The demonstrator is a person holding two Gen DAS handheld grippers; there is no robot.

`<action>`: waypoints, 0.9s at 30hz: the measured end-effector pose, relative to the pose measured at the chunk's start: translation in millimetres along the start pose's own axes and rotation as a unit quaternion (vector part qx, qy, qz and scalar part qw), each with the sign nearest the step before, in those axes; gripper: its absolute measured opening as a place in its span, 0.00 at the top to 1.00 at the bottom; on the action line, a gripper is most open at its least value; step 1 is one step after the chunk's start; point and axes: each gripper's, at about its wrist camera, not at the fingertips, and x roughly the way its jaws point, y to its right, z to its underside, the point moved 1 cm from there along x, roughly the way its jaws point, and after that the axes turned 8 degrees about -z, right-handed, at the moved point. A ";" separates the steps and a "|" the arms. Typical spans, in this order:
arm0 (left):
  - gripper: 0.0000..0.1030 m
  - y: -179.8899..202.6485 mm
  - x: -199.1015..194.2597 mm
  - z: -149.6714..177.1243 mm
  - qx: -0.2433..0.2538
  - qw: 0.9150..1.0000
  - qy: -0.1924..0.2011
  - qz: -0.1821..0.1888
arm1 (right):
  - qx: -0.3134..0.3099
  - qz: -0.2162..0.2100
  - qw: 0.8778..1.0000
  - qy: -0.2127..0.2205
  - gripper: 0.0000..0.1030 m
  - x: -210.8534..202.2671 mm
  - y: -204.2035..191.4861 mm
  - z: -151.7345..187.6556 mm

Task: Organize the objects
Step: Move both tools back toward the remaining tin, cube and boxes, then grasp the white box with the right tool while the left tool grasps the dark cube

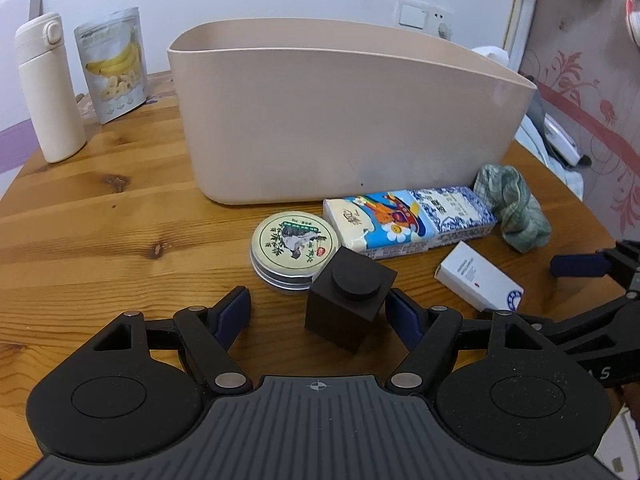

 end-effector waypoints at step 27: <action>0.69 3.4 0.2 -0.5 0.032 0.999 0.017 -0.017 | -0.007 -0.004 0.999 0.049 0.71 -1.0 -18.6 -3.8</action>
